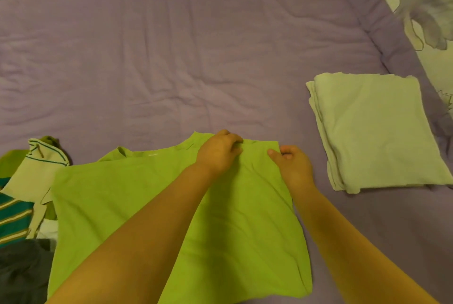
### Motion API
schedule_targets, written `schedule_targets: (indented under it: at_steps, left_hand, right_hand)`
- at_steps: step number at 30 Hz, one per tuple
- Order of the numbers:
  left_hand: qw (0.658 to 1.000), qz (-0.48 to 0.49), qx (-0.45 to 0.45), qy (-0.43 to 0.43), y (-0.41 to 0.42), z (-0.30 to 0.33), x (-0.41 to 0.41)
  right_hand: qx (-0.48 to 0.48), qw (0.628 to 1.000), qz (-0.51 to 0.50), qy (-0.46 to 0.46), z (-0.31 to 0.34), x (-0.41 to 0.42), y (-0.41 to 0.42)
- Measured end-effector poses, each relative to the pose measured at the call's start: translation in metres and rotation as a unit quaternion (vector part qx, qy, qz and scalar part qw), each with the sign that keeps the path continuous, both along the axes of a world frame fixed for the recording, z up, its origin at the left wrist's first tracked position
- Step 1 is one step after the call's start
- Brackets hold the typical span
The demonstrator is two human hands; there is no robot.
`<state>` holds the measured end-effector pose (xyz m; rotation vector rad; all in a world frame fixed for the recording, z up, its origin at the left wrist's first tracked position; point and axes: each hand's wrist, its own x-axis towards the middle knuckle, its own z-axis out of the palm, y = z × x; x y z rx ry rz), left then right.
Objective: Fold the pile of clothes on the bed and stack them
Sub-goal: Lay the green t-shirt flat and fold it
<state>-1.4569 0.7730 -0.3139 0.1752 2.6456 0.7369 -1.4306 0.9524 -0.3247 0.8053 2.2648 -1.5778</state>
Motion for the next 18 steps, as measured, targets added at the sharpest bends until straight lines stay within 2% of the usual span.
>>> schedule_targets:
  at_steps: [2,4,6,8,10,11,15,18]
  left_hand:
    - [1.000,-0.023,-0.005,-0.012,0.006,-0.001,-0.004]
    - [0.997,-0.058,-0.046,0.013,0.013,-0.001,-0.008]
    - [0.997,-0.068,-0.027,0.008,0.021,0.005,-0.014]
    - [0.995,-0.079,0.043,-0.039,0.027,0.013,-0.022]
    - [0.980,-0.085,0.127,-0.131,0.030,0.021,-0.031]
    - [0.971,-0.088,0.141,-0.173,0.030,0.026,-0.036]
    - [0.955,-0.102,0.077,-0.268,0.010,0.034,-0.047]
    - [0.941,-0.080,0.117,-0.307,-0.006,0.031,-0.044]
  right_hand:
    - [-0.042,0.999,0.013,-0.001,0.002,-0.001,0.001]
    - [-0.084,0.996,0.015,0.041,0.009,0.000,0.005]
    - [-0.117,0.989,0.010,0.087,0.018,0.000,0.011]
    - [-0.140,0.984,0.009,0.111,0.027,0.001,0.016]
    - [-0.158,0.982,0.013,0.104,0.032,0.002,0.019]
    - [-0.184,0.979,0.008,0.090,0.034,0.002,0.019]
    - [-0.339,0.940,-0.016,0.033,0.034,-0.002,0.023]
    - [-0.388,0.921,0.020,0.023,0.031,-0.007,0.025]
